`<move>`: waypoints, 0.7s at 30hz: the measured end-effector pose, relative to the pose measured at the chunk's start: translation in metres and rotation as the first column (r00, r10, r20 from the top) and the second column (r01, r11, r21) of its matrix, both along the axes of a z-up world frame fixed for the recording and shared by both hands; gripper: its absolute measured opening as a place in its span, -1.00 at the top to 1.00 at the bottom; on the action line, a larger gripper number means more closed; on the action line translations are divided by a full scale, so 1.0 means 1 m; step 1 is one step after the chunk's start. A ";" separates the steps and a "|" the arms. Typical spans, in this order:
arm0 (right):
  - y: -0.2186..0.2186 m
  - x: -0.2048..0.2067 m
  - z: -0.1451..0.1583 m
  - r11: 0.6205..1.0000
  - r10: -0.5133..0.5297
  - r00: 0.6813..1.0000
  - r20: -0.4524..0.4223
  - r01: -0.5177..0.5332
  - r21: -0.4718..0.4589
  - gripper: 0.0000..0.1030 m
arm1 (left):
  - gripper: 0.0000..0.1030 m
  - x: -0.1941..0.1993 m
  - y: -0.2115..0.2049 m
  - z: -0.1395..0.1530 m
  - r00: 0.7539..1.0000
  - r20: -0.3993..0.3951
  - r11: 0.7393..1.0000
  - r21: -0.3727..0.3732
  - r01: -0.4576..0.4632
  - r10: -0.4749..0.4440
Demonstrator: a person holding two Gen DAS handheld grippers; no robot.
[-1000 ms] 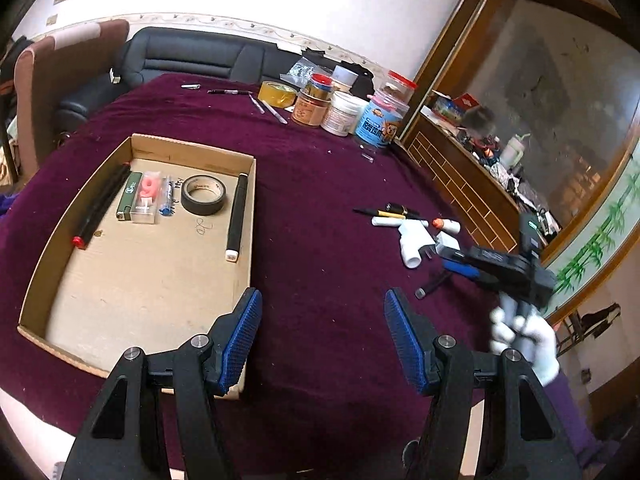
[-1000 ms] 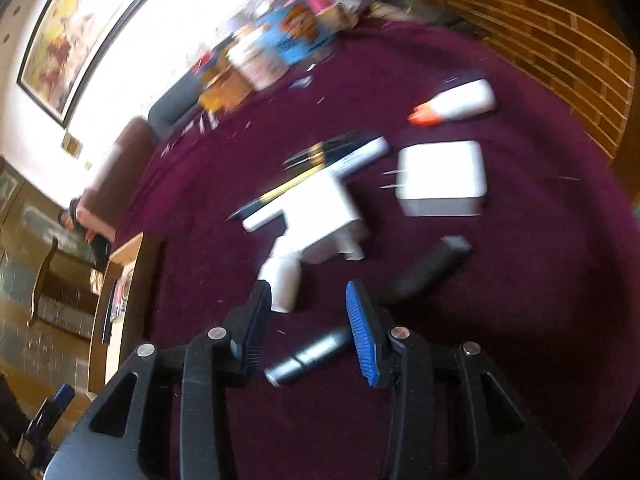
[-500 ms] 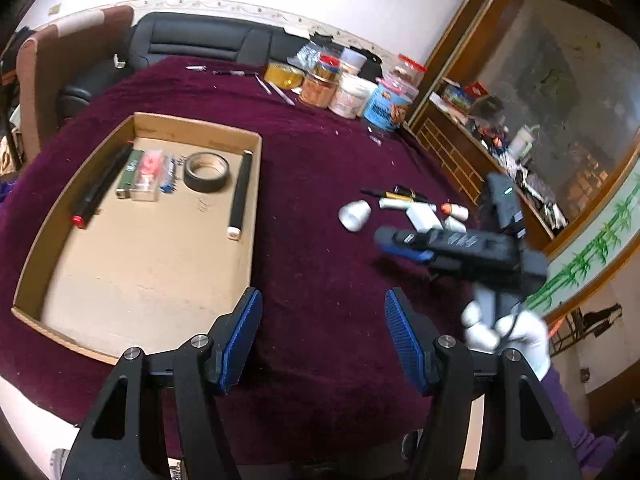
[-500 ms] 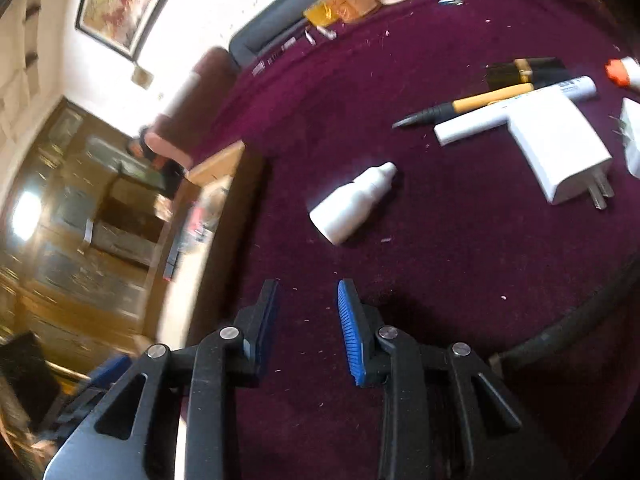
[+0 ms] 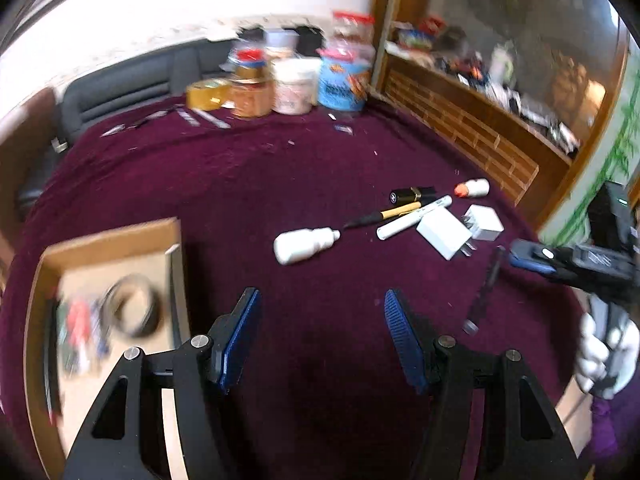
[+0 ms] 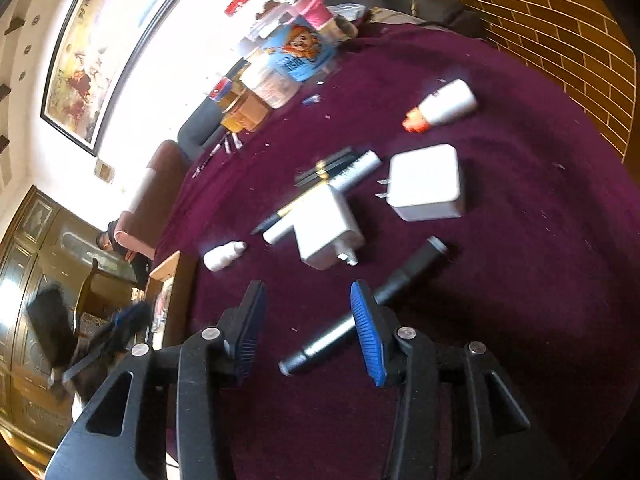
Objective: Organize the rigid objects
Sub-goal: 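Grasp the small white dropper bottle with left while right grasps a black pen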
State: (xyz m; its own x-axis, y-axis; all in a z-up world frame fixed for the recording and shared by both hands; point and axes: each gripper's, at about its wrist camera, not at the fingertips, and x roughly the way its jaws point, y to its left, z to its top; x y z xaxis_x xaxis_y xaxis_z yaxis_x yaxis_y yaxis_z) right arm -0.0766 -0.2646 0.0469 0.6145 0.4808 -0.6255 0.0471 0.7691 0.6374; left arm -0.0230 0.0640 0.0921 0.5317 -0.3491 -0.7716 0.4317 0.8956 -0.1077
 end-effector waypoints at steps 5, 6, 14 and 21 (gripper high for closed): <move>-0.018 -0.005 -0.010 1.000 -0.015 1.000 -0.027 0.016 0.009 0.18 | -0.11 0.047 -0.040 -0.030 0.995 -0.017 0.979 0.173 0.104 -0.102; -0.022 -0.006 -0.012 1.000 -0.020 0.999 -0.030 0.021 0.014 0.18 | -0.11 0.054 -0.048 -0.037 0.992 -0.016 0.969 0.216 0.123 -0.122; -0.034 0.001 -0.020 0.999 -0.030 0.999 -0.043 0.031 0.033 0.18 | 0.48 0.063 -0.070 -0.068 0.985 -0.061 0.944 0.284 0.170 -0.159; -0.027 0.009 -0.026 0.999 -0.007 0.998 -0.055 0.009 0.040 0.18 | 0.58 0.032 -0.048 -0.057 0.987 -0.125 0.983 0.142 0.119 -0.101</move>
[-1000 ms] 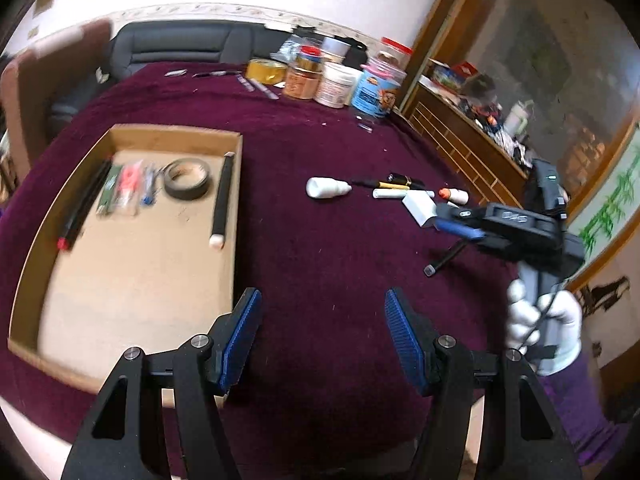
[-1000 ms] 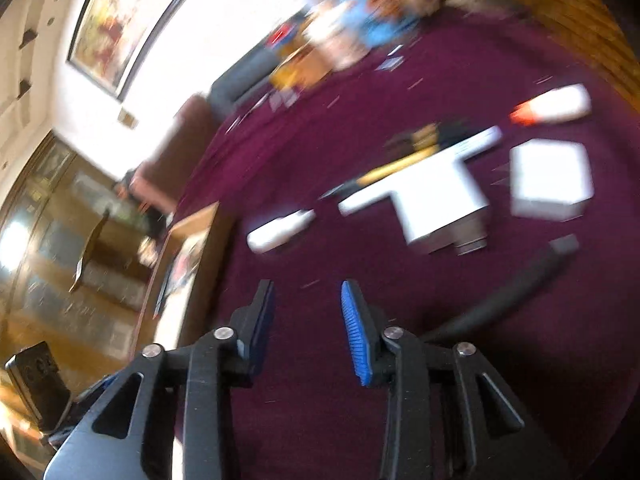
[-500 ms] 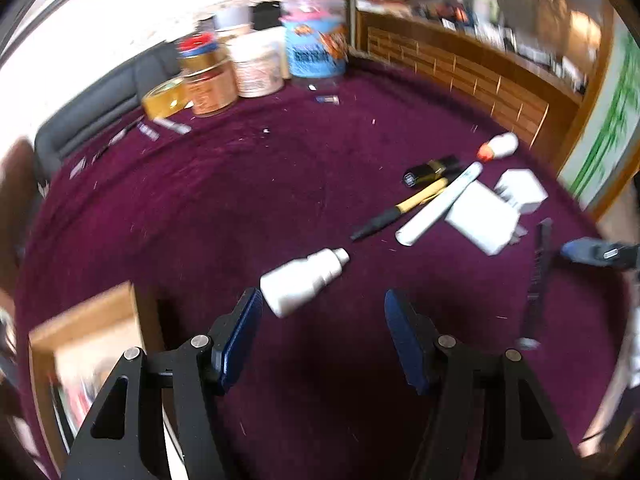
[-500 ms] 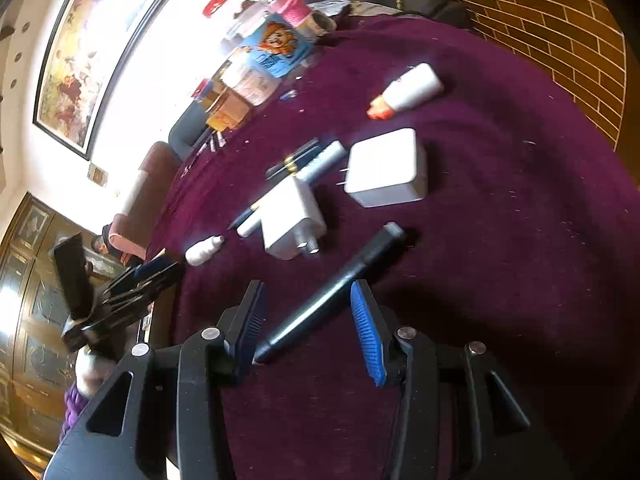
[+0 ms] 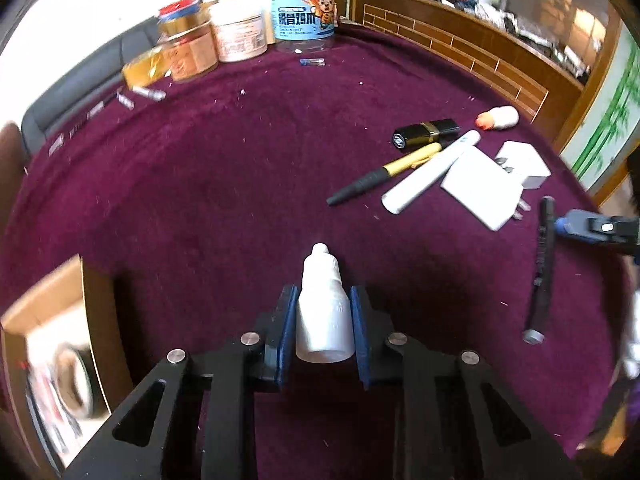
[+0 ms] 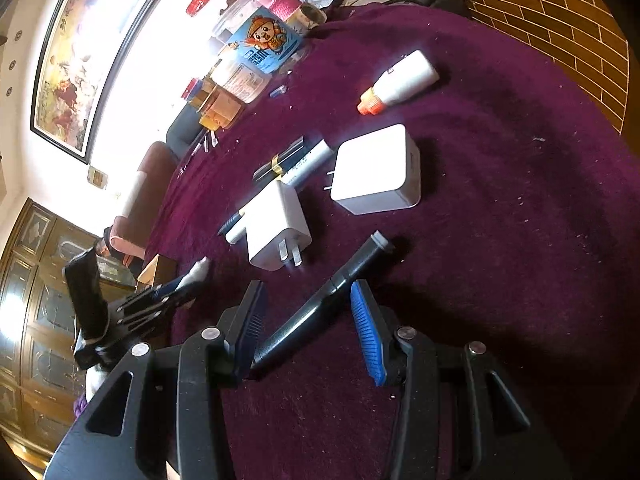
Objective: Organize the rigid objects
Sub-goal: 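Grasp the small white dropper bottle with left while right grasps a black pen, then lower the dropper bottle into the tray with left while right drops the black pen beside it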
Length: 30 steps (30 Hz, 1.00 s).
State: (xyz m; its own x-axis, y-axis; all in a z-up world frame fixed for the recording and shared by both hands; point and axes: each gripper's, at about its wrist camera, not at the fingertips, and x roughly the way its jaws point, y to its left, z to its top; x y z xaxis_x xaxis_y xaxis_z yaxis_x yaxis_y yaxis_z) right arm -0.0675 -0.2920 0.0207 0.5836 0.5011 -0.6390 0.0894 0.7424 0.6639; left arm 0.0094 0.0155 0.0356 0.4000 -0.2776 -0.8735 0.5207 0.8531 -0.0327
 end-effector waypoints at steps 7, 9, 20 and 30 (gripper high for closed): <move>0.008 -0.016 0.012 0.997 -0.002 1.000 0.013 0.002 -0.073 0.18 | 0.58 -0.032 0.012 0.008 0.998 -0.026 0.995 -0.076 -0.061 0.059; 0.014 -0.018 0.014 0.990 -0.005 1.000 0.003 0.005 -0.138 0.18 | 0.58 -0.038 0.010 0.002 0.997 -0.030 0.995 -0.067 -0.069 0.067; 0.077 -0.003 0.009 0.931 0.004 1.000 -0.020 -0.011 -0.365 0.16 | 0.57 -0.052 0.010 -0.007 0.993 -0.020 0.983 -0.136 -0.120 0.118; 0.087 -0.015 0.011 0.872 -0.032 0.999 -0.009 0.023 -0.489 0.73 | 0.56 -0.109 0.081 0.024 0.978 -0.066 0.886 -0.414 -0.209 0.200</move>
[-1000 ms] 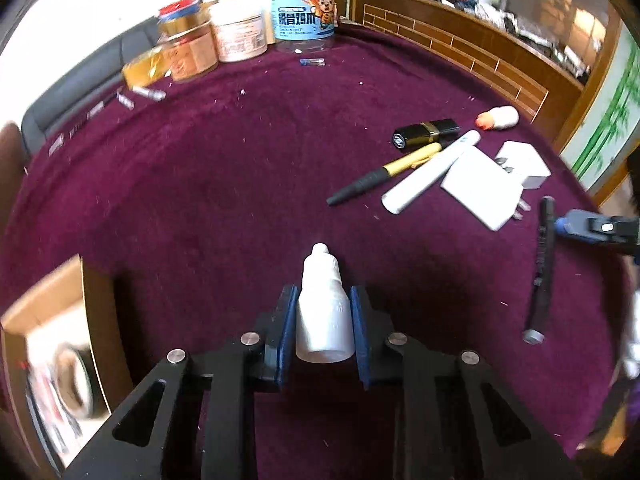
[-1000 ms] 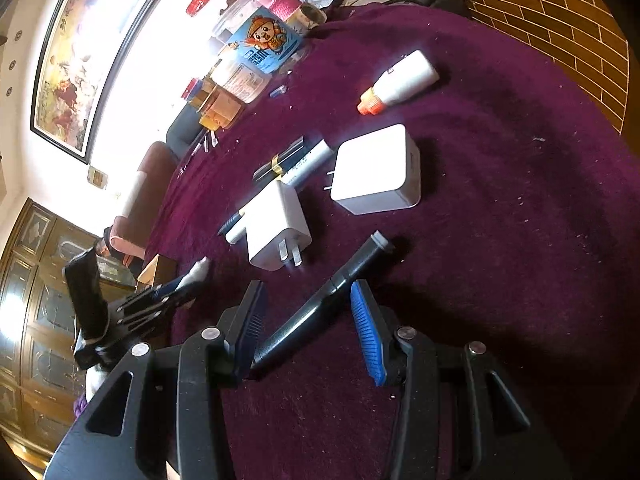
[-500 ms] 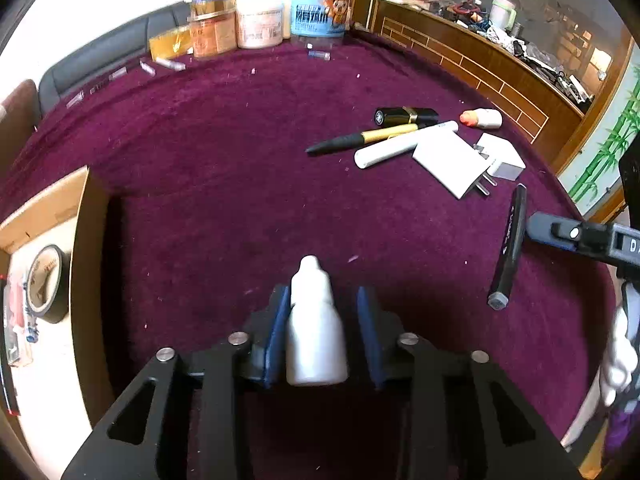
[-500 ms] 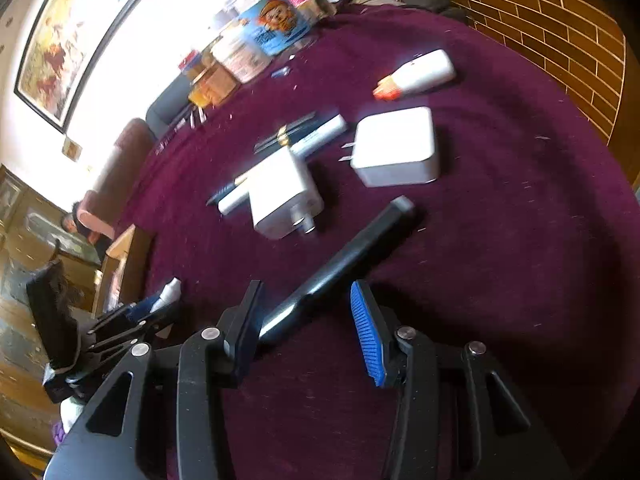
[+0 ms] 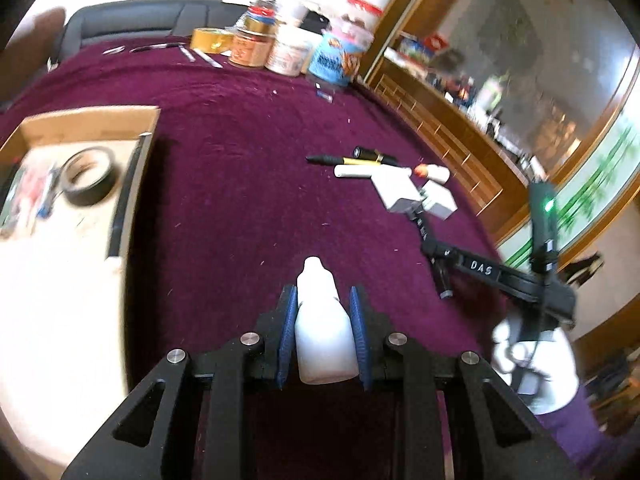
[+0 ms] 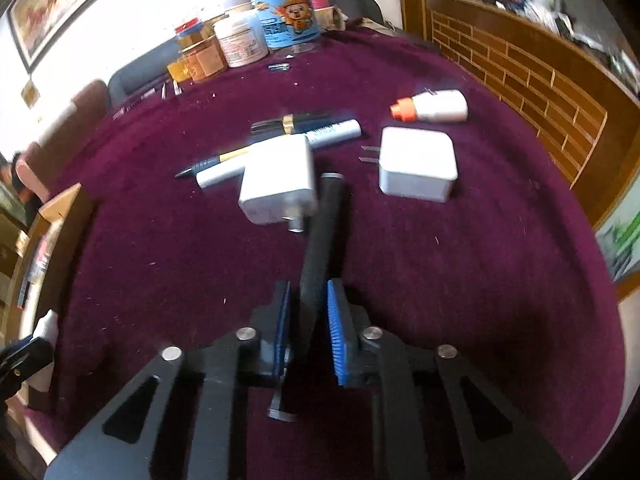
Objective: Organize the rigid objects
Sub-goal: 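Lower the dropper bottle into the tray with left while right drops the black pen beside it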
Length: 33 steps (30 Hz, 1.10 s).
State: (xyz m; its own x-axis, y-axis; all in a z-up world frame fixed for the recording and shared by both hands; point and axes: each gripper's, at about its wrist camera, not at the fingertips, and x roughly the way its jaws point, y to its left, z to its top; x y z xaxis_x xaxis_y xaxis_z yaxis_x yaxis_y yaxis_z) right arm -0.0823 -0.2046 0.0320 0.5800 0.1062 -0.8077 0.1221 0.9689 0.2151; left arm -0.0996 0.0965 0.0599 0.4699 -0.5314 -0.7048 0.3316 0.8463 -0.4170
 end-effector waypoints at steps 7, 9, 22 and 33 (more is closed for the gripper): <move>-0.003 -0.029 0.013 0.979 0.019 0.999 0.043 -0.028 0.201 0.76 | 0.56 -0.017 0.062 0.011 0.994 0.010 0.991 -0.081 -0.110 0.111; 0.007 -0.032 0.020 0.972 0.048 0.997 0.063 -0.061 0.228 0.76 | 0.56 -0.018 0.081 0.010 0.988 0.011 0.985 -0.078 -0.156 0.157; 0.141 0.006 0.030 0.836 0.343 0.939 0.025 -0.317 0.448 0.76 | 0.56 0.034 0.148 -0.033 0.926 -0.187 0.944 0.042 -0.327 0.329; 0.242 0.046 0.015 0.813 0.449 0.891 -0.066 -0.377 0.444 0.75 | 0.46 0.090 0.151 -0.038 0.906 -0.243 0.936 0.023 -0.351 0.346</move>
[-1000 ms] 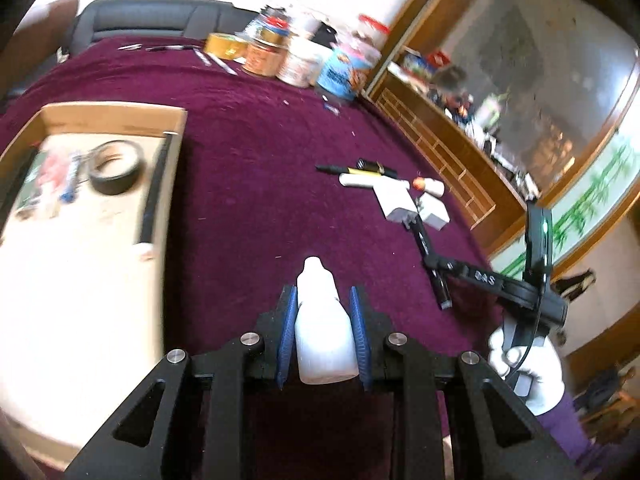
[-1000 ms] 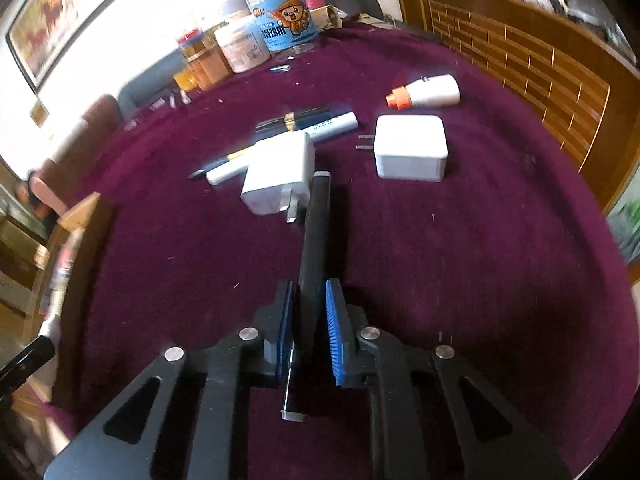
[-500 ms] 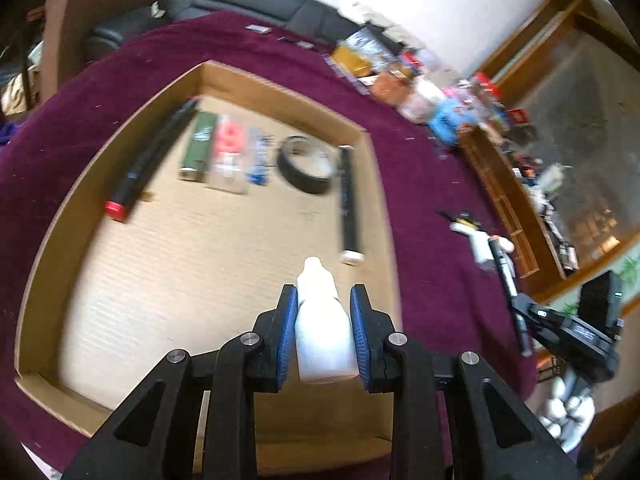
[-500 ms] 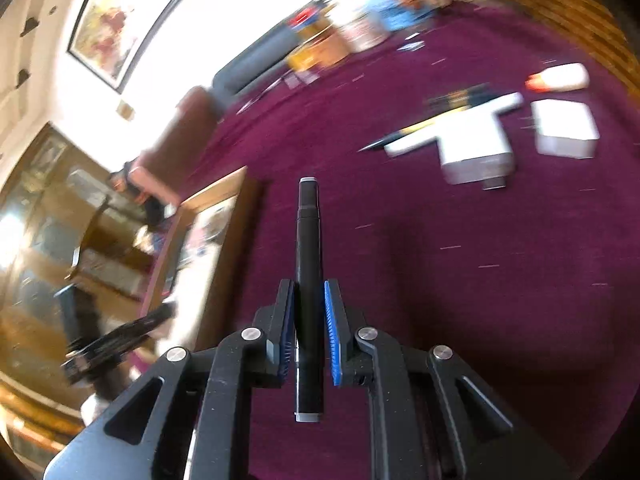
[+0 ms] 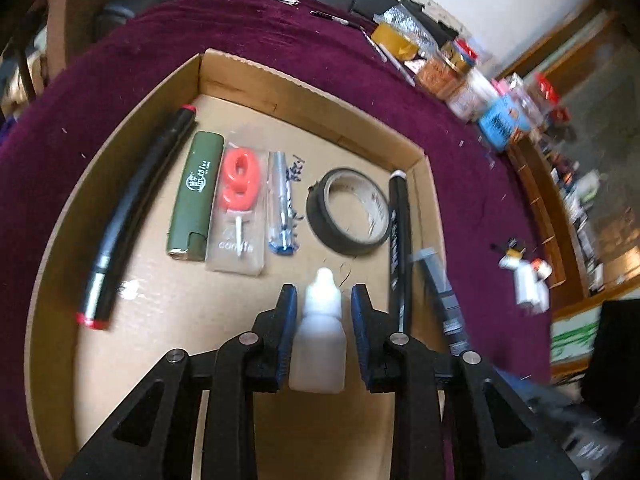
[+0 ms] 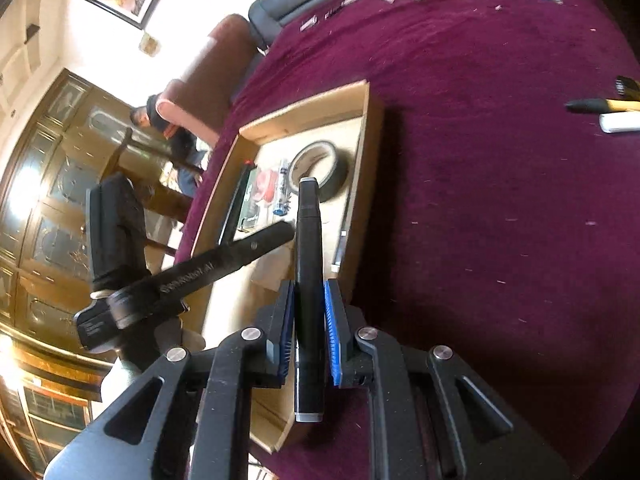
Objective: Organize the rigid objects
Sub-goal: 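Lower the dropper bottle into the tray with left while right drops the black pen beside it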
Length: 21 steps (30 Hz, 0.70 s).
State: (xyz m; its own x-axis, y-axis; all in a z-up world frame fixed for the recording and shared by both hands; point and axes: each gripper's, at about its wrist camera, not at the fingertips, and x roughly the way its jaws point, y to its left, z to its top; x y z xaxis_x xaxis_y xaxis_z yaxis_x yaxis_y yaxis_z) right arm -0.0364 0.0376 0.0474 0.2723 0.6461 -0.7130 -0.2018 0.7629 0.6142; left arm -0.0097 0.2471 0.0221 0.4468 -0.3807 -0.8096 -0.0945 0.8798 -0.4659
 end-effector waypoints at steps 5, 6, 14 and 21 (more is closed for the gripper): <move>0.026 0.009 -0.006 0.998 0.033 0.999 -0.014 -0.034 -0.057 0.75 | 0.36 -0.023 0.019 0.011 0.997 0.068 0.999 -0.041 -0.033 0.035; 0.030 0.011 -0.007 0.996 0.041 0.999 -0.021 -0.043 -0.073 0.75 | 0.29 -0.031 0.025 0.015 0.995 0.090 0.998 -0.049 -0.044 0.048; 0.053 0.012 -0.015 0.986 0.052 0.997 -0.057 -0.060 -0.156 0.72 | 0.03 -0.075 0.067 0.029 0.969 0.190 0.986 -0.087 -0.140 0.155; 0.047 0.017 0.009 0.974 0.022 0.998 0.064 -0.007 -0.227 0.71 | -0.08 -0.102 0.076 0.036 0.951 0.260 0.985 -0.091 -0.148 0.167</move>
State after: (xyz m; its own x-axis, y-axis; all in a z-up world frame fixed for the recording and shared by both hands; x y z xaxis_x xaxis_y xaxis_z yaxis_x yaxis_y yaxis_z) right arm -0.0199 0.0849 0.0559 0.3148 0.4739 -0.8224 -0.2479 0.8774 0.4108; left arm -0.1116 0.3231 0.0583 0.7011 -0.3395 -0.6271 -0.0935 0.8280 -0.5528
